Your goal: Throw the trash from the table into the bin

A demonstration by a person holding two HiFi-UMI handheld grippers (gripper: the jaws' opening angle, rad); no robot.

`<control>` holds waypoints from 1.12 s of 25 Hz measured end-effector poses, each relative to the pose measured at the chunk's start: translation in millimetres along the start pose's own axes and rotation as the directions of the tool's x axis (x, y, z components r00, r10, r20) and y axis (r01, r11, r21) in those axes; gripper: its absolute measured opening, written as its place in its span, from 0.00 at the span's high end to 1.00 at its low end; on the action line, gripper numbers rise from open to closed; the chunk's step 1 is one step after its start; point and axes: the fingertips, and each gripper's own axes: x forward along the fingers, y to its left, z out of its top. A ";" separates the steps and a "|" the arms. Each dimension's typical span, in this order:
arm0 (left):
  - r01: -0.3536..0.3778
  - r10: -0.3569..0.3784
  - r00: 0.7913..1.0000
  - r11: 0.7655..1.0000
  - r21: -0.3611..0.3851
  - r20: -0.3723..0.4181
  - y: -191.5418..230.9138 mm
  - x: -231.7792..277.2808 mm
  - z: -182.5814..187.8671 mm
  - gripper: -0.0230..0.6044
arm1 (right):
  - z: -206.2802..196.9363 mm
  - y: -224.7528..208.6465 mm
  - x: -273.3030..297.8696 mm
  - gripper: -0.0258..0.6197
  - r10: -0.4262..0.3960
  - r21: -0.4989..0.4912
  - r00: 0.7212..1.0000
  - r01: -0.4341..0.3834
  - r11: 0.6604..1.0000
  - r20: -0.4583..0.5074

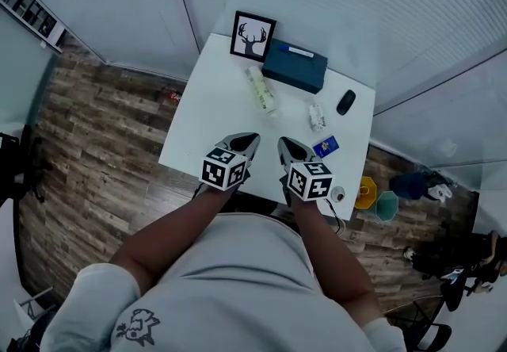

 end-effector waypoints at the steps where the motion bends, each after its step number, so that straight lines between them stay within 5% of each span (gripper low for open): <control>1: -0.014 0.014 1.000 1.000 -0.007 0.003 1.2 3.8 2.2 0.95 | 1.1 -3.6 1.3 0.95 0.009 -0.009 1.000 -0.009 1.000 -0.006; 13: -0.128 0.129 0.992 0.989 -0.076 0.002 21.2 38.2 -10.0 0.95 | -7.8 -48.7 25.8 0.95 0.066 -0.070 0.994 -0.072 0.995 -0.090; 28: -0.063 0.048 0.990 0.992 -0.109 -0.135 71.8 85.9 -29.0 0.95 | -31.0 -79.5 106.1 0.80 0.004 -0.028 0.988 -0.009 1.000 -0.154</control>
